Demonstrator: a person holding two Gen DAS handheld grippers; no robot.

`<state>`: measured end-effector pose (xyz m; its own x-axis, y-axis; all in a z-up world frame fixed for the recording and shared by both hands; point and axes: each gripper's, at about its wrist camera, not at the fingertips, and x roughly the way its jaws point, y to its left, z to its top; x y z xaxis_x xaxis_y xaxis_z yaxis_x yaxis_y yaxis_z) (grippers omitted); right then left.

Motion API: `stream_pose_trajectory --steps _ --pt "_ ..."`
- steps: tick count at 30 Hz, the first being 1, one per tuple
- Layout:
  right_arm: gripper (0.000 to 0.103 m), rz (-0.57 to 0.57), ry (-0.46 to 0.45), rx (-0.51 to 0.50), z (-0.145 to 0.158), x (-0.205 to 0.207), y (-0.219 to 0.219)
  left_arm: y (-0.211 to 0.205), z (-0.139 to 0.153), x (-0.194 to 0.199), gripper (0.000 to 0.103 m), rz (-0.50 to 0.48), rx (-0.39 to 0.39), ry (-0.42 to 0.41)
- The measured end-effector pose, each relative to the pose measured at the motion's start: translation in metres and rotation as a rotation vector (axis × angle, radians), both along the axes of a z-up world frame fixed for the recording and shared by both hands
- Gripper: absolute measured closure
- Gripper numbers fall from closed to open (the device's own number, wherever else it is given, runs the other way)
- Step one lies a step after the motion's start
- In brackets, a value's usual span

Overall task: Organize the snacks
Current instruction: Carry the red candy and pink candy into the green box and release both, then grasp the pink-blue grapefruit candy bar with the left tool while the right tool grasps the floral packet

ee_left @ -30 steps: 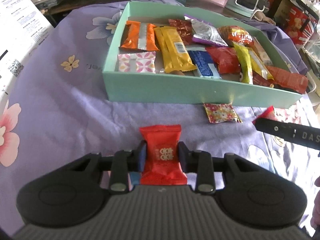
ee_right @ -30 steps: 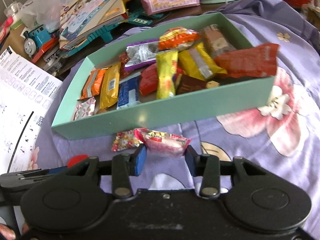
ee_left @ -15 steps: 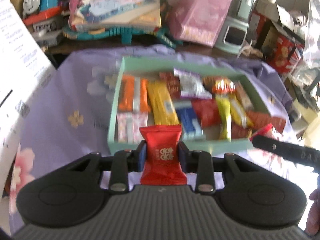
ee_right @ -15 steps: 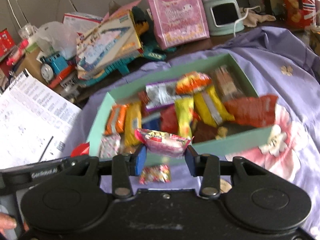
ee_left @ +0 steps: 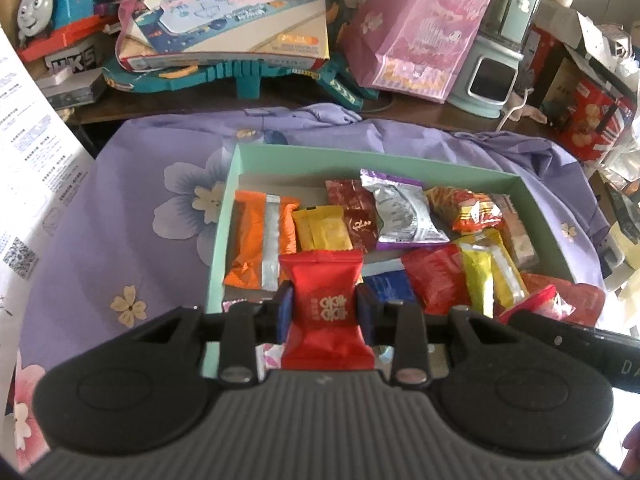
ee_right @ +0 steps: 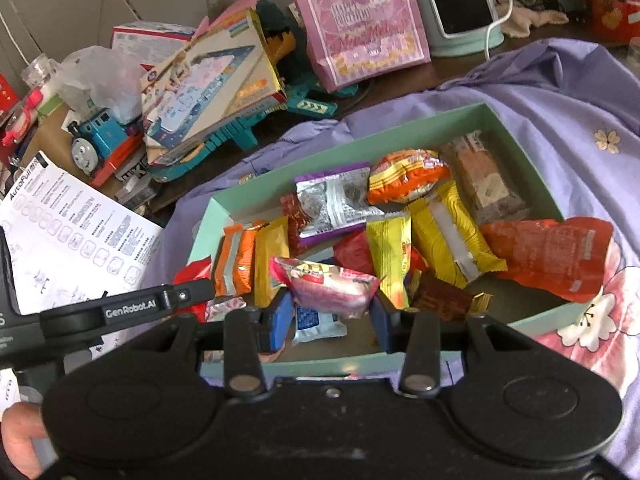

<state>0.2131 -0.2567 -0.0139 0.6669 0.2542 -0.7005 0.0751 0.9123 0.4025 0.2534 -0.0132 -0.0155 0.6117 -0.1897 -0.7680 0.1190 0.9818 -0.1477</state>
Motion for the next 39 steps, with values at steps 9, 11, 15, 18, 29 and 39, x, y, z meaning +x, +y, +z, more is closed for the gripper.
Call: stream_pose_trajectory --steps 9,11,15,18,29,39 --pt "0.046 0.006 0.04 0.013 -0.012 0.019 -0.002 -0.01 -0.015 0.027 0.069 0.003 0.035 0.021" --pt "0.023 -0.003 0.042 0.03 -0.012 0.02 -0.003 -0.011 -0.016 0.03 0.052 0.023 0.054 0.021" --pt "0.0 -0.039 0.0 0.016 -0.008 0.014 -0.005 -0.01 -0.016 0.025 0.002 0.057 0.091 -0.006" --pt "0.0 -0.049 0.003 0.021 -0.009 0.013 -0.006 -0.01 -0.016 0.02 0.001 0.053 0.095 0.005" --pt "0.0 -0.079 0.019 0.019 -0.008 -0.005 -0.007 -0.01 -0.013 -0.003 0.0 0.033 0.078 0.02" --pt "0.0 -0.055 -0.012 0.002 0.007 -0.029 0.003 -0.003 0.001 -0.033 0.0 0.04 0.06 0.003"
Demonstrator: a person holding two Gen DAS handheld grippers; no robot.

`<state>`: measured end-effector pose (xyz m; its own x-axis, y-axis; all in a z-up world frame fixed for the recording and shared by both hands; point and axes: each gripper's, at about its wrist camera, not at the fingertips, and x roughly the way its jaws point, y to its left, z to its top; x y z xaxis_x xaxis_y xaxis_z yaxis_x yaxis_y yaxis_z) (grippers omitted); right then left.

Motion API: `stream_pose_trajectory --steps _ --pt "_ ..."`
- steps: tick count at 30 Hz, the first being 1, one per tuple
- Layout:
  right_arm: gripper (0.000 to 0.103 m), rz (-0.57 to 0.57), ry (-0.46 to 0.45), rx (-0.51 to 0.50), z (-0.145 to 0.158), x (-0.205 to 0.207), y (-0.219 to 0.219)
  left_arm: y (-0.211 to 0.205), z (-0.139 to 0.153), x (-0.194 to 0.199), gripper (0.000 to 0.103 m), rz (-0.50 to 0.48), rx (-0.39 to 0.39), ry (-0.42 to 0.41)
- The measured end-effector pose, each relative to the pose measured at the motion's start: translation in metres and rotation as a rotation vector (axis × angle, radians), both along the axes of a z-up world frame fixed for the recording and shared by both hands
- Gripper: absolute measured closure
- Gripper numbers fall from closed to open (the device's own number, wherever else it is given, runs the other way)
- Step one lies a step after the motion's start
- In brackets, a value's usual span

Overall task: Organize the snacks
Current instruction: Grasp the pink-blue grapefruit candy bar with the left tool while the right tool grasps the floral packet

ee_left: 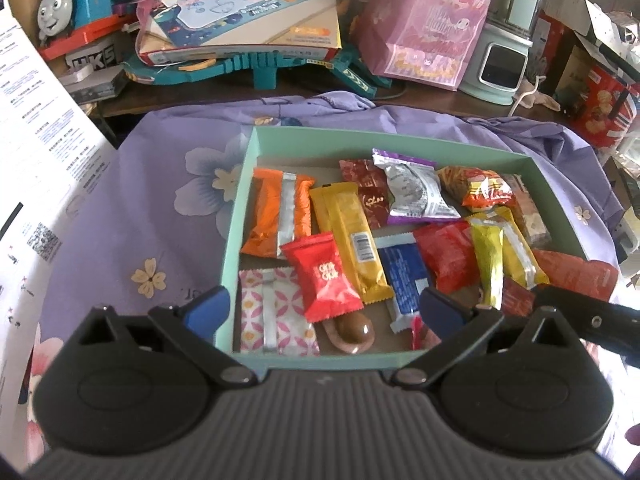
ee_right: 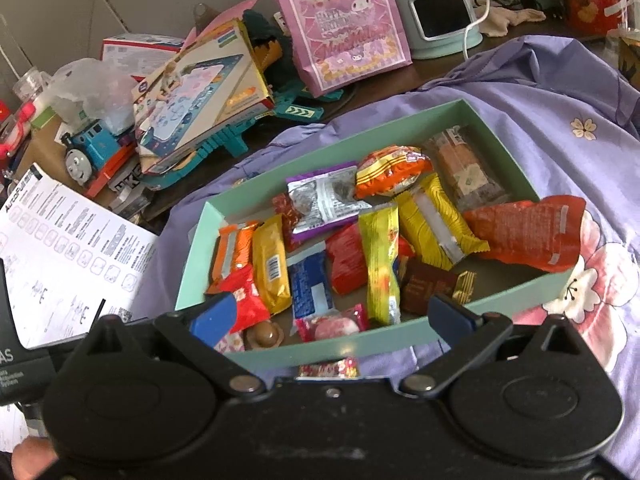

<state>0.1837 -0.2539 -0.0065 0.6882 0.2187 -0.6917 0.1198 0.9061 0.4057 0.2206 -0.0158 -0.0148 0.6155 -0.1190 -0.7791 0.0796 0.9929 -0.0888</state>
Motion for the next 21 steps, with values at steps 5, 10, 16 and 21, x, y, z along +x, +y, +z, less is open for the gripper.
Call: stream_pose_trajectory --steps 5,10,16,21 --pt "0.0 0.018 0.001 -0.021 -0.003 -0.018 0.006 0.01 -0.001 -0.024 0.0 0.004 -0.015 0.006" --pt "0.0 0.038 0.042 -0.063 -0.023 -0.032 0.016 0.024 -0.019 -0.052 0.0 0.025 -0.024 0.048" --pt "0.0 0.056 0.091 -0.1 -0.048 -0.045 0.027 0.048 -0.05 -0.087 0.0 0.078 -0.012 0.122" --pt "0.0 0.06 0.132 -0.107 -0.063 -0.05 0.032 0.065 -0.07 -0.107 0.007 0.111 -0.037 0.175"
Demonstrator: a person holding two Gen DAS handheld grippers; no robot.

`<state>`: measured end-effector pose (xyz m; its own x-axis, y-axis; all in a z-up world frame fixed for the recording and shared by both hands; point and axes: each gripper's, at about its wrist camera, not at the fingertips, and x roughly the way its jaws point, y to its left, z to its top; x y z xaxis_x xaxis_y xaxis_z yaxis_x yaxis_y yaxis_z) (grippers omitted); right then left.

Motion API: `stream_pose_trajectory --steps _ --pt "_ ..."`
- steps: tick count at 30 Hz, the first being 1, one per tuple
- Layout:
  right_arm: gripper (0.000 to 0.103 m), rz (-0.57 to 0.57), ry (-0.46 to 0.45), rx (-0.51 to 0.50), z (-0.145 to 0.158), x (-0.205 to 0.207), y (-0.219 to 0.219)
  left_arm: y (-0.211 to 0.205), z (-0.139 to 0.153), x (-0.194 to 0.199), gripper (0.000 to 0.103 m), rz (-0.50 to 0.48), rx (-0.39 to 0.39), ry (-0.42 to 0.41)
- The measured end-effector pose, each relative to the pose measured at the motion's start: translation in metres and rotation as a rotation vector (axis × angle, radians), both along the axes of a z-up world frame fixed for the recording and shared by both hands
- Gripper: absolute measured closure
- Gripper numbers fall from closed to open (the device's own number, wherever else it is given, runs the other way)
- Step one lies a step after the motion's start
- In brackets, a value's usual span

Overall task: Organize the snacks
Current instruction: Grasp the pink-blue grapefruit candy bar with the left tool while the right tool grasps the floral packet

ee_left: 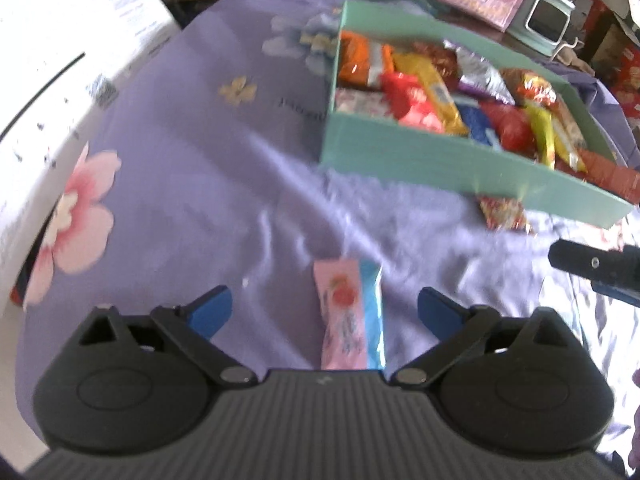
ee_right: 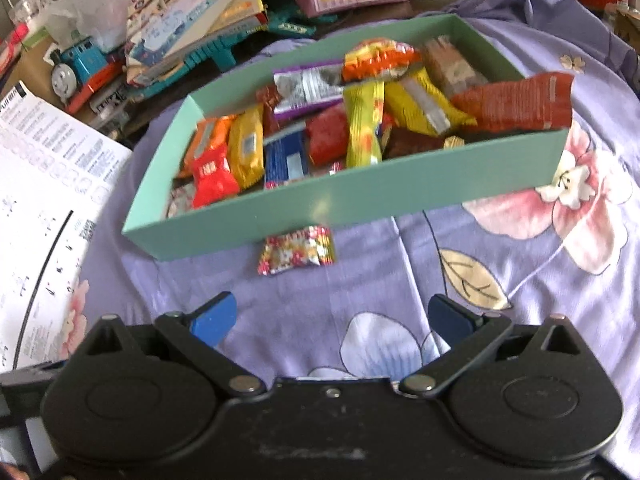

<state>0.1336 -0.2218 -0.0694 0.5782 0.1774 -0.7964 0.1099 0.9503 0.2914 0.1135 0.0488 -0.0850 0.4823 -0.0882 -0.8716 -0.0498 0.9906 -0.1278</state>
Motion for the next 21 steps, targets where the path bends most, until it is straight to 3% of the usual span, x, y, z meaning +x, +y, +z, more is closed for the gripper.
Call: stream_pose_trajectory --steps 4,7,8,9,15,21 --pt "0.0 0.012 0.004 -0.02 -0.004 0.001 0.004 -0.004 -0.009 -0.004 0.019 -0.012 -0.001 0.013" --pt "0.0 0.016 -0.004 -0.042 -0.004 0.004 0.007 -0.014 -0.008 -0.008 0.045 -0.042 0.038 -0.026" --pt "0.0 0.016 -0.005 -0.047 -0.004 0.006 0.008 -0.016 -0.007 -0.007 0.065 -0.053 0.041 -0.038" --pt "0.0 0.017 -0.006 -0.05 -0.004 0.008 0.008 -0.016 -0.007 -0.006 0.071 -0.065 0.038 -0.045" --pt "0.013 0.08 -0.027 -0.104 -0.006 0.025 0.029 -0.002 -0.007 0.01 0.072 -0.023 0.034 -0.067" --pt "0.02 0.139 -0.049 -0.18 -0.015 0.045 0.051 0.021 -0.008 0.022 0.071 0.026 0.003 -0.067"
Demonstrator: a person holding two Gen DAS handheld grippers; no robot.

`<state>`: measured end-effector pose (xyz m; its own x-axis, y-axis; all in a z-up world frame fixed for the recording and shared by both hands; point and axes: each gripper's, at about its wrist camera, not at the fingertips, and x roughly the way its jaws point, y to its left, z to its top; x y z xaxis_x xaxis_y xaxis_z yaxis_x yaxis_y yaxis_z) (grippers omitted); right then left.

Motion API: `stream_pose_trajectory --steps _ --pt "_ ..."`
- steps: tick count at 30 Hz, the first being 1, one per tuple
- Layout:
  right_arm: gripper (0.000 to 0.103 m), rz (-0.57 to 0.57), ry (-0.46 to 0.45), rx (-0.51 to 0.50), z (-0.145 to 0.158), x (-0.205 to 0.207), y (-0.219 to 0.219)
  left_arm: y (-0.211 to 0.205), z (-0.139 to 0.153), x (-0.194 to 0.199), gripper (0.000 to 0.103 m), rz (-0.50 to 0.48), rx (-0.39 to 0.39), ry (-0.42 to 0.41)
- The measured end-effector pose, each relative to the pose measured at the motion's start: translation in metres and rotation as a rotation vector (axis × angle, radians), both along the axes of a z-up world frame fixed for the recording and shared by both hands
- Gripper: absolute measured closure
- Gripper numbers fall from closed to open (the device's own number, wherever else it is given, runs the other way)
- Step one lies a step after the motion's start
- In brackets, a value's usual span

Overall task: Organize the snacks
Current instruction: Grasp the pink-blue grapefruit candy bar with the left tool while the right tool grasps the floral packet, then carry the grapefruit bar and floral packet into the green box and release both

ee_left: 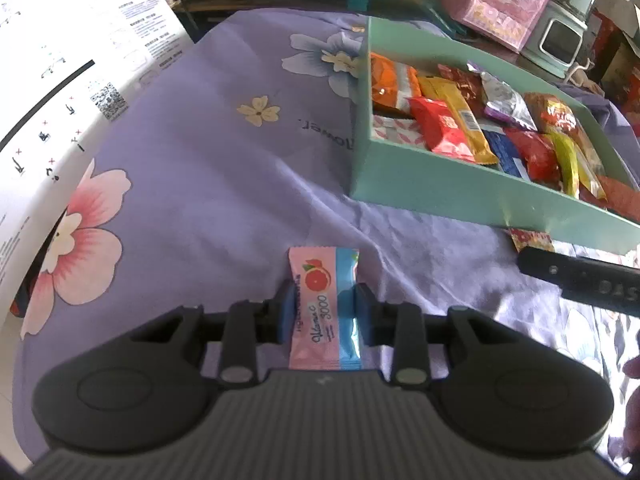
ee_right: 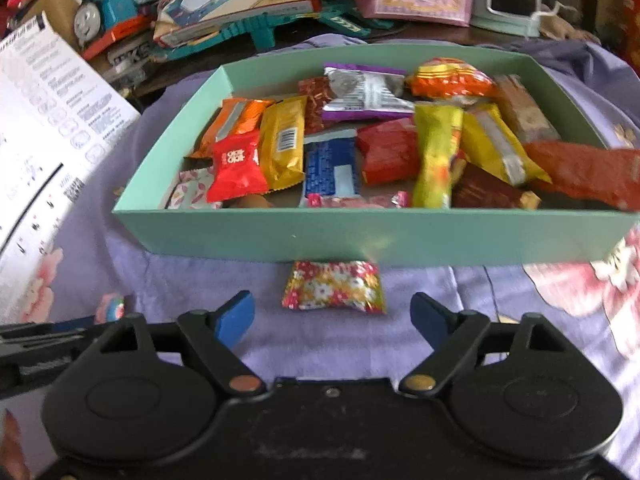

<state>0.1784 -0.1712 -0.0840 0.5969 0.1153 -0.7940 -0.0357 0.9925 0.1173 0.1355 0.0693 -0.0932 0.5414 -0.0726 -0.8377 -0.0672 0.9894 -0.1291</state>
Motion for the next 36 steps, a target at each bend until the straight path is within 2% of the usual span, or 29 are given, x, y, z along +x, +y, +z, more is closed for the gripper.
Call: stream_pose_trajectory --steps 2,4,6,8,14,22,30,36 --pt "0.027 0.03 0.002 -0.045 -0.007 0.003 0.007 0.001 -0.001 0.0 0.071 -0.002 -0.002 -0.004" --pt "0.037 0.081 -0.026 -0.138 -0.01 0.0 0.017 0.0 -0.001 0.0 0.07 -0.006 0.007 -0.007" --pt "0.056 0.111 -0.041 -0.157 -0.009 -0.002 0.021 -0.002 -0.001 0.0 0.07 -0.007 0.014 -0.008" --pt "0.064 0.12 -0.044 -0.167 -0.007 -0.004 0.02 -0.004 -0.001 0.0 0.07 -0.006 0.019 -0.009" --pt "0.066 0.089 -0.015 -0.082 -0.001 -0.015 0.001 -0.006 0.0 -0.002 0.072 0.001 0.016 -0.002" --pt "0.066 0.025 -0.003 0.01 0.01 -0.042 -0.027 -0.02 0.01 -0.016 0.072 -0.051 -0.006 0.005" --pt "0.066 -0.009 -0.08 0.07 0.043 -0.062 -0.049 -0.044 0.045 -0.024 0.072 -0.126 -0.023 -0.057" --pt "0.066 -0.028 -0.156 0.105 0.073 -0.056 -0.066 -0.064 0.076 -0.005 0.072 -0.17 -0.033 -0.121"
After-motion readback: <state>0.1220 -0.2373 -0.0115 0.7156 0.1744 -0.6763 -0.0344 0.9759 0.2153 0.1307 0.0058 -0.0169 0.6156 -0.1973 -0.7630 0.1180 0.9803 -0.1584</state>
